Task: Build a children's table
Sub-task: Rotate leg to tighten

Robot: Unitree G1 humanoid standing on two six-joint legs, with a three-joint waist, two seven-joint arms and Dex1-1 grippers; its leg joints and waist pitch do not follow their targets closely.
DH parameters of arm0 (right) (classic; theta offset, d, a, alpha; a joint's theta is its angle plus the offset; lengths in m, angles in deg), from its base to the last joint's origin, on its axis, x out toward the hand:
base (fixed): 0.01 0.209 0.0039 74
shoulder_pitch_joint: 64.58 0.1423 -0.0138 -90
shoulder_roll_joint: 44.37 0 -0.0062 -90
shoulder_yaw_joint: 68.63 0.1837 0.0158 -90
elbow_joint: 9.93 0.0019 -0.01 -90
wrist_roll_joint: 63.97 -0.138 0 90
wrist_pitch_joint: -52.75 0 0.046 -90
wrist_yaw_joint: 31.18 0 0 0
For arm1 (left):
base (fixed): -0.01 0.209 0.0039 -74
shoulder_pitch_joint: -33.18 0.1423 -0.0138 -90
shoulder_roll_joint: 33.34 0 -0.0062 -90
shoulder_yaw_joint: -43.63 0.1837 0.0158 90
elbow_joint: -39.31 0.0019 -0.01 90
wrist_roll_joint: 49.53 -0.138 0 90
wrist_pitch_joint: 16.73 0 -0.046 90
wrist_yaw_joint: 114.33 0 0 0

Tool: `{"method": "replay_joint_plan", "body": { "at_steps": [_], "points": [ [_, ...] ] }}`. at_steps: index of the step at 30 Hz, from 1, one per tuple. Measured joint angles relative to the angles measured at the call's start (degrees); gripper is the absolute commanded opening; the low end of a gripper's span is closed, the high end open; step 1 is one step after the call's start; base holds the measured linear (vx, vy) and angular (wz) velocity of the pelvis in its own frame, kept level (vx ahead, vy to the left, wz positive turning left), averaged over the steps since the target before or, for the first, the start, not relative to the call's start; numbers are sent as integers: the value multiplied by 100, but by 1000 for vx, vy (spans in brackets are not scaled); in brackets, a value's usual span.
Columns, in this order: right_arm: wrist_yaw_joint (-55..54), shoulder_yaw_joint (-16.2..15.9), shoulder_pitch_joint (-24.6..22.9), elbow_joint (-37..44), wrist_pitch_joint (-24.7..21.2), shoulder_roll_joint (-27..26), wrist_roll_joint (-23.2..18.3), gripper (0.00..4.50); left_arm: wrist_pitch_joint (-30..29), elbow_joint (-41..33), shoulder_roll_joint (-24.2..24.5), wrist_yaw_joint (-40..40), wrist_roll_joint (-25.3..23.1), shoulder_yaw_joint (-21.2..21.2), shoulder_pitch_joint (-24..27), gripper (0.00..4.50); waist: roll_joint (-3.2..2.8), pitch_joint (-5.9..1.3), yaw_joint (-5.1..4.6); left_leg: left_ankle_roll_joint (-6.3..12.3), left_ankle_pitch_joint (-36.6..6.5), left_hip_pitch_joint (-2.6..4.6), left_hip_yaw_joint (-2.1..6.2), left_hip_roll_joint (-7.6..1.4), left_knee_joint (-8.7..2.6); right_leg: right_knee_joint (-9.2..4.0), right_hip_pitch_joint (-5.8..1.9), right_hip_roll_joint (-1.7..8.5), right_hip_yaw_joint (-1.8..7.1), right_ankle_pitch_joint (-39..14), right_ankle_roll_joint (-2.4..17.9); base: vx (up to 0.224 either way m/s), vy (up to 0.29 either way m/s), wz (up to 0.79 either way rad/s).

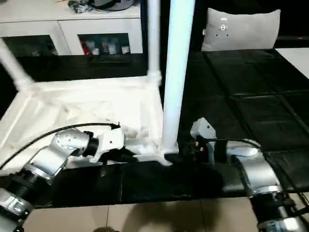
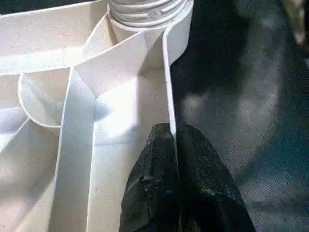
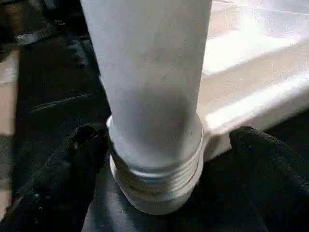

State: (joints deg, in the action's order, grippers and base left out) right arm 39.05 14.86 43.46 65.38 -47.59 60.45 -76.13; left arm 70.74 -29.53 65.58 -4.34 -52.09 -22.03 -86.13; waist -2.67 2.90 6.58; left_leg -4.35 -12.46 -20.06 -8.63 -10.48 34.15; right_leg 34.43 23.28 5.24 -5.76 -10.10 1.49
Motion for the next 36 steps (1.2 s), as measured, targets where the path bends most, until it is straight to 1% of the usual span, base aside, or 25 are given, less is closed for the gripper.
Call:
{"method": "replay_joint_plan", "body": {
  "at_steps": [1,3,6,9,11,12,13,15,17,20,24,25,27,28,29,31,32,33,34,36],
  "points": [
    [110,-71,11,1,17,31,-6,416,57,7,22,-69,3,27,-13,0,2,-1,8,0,0,0,0,0,1,0,0,0,0,0,0,0,0,0],
    [232,-153,11,-1,54,39,-7,402,132,9,43,-176,14,48,-15,0,2,-1,19,1,-1,-2,-2,0,4,0,0,2,0,0,0,0,0,0],
    [372,-288,37,-62,96,34,-8,368,196,30,69,-297,31,96,-41,0,3,-1,28,2,-1,-2,-3,-1,7,1,0,2,1,0,1,0,0,0],
    [483,-301,67,-144,98,24,-8,352,288,57,76,-354,40,138,-58,0,3,-1,52,2,-1,-2,-4,-1,11,4,-1,2,0,1,2,0,0,0],
    [547,-307,80,-178,117,15,-9,327,348,98,70,-385,40,142,-71,0,3,-1,62,2,-1,-2,-4,-2,15,7,-1,2,1,1,2,0,0,0],
    [559,-315,83,-185,135,12,-9,316,360,114,68,-394,40,141,-78,0,3,-1,63,2,-1,-2,-5,-3,16,7,-1,2,0,1,2,0,0,0],
    [576,-319,83,-188,161,11,-9,316,361,118,68,-399,39,141,-82,0,3,-1,62,2,-1,-2,-5,-3,16,8,-1,2,0,1,2,0,0,0],
    [597,-330,83,-201,191,12,-12,293,363,120,68,-410,38,140,-82,0,5,-2,62,2,-1,-1,-5,-4,16,9,-1,2,0,1,2,0,0,0],
    [597,-334,82,-202,189,13,-30,285,363,120,69,-416,43,139,-81,0,6,-2,62,2,-1,-1,-6,-4,16,10,-1,2,0,1,2,0,0,0],
    [584,-317,57,-179,78,0,-76,278,255,98,59,-417,75,125,-68,0,6,-2,62,2,-1,-1,-8,-4,16,10,0,2,0,1,1,0,0,0],
    [345,-239,-44,-15,-209,-147,-121,274,-131,-7,-29,-328,124,26,-24,0,7,-3,42,1,0,4,-15,-6,20,17,-1,2,2,1,2,0,0,0],
    [193,-206,-61,18,-304,-204,-118,273,-285,-41,-57,-267,122,0,-10,0,8,-2,28,0,0,7,-15,-6,22,21,-1,2,4,3,5,0,0,0],
    [-479,-65,-89,82,-593,-523,-48,273,-805,-129,-181,120,52,-181,23,0,13,1,-25,-21,5,13,-15,-8,26,27,-3,1,4,-2,-5,0,0,0],
    [-842,4,-88,107,-717,-671,-10,272,-1043,-152,-257,318,34,-247,25,0,13,0,-64,-37,1,17,-15,-8,26,27,-3,2,5,-3,-10,0,0,0],
    [-1444,180,-74,103,-866,-961,95,272,-1398,-176,-458,688,-38,-361,23,0,17,1,-125,-41,6,23,-16,-7,28,27,-6,2,7,-2,-10,0,0,0],
    [-2216,378,-21,80,-1017,-1280,216,272,-1777,-227,-759,1159,-144,-451,5,0,21,4,-206,-44,9,25,-18,-6,30,16,-6,2,8,0,-9,0,0,0],
    [-2717,467,30,62,-1075,-1466,342,272,-1991,-254,-972,1504,-169,-515,4,0,20,4,-268,-44,10,24,-17,-5,28,-1,-12,1,7,2,-12,0,0,0],
    [-3019,511,74,44,-1100,-1574,406,272,-2102,-263,-1106,1701,-170,-538,4,0,21,4,-313,-43,10,20,-17,-4,28,-5,-12,1,8,3,-13,0,0,0],
    [-3230,538,97,43,-1116,-1637,464,272,-2166,-268,-1205,1842,-167,-545,5,0,21,4,-337,-42,10,17,-17,-2,27,-12,-12,1,8,4,-14,0,0,0],
    [-3637,611,156,28,-1146,-1798,568,272,-2262,-268,-1412,2157,-168,-571,9,0,21,4,-352,-40,9,6,-16,-2,22,-29,-13,1,8,24,-24,0,0,0]
  ]
}}
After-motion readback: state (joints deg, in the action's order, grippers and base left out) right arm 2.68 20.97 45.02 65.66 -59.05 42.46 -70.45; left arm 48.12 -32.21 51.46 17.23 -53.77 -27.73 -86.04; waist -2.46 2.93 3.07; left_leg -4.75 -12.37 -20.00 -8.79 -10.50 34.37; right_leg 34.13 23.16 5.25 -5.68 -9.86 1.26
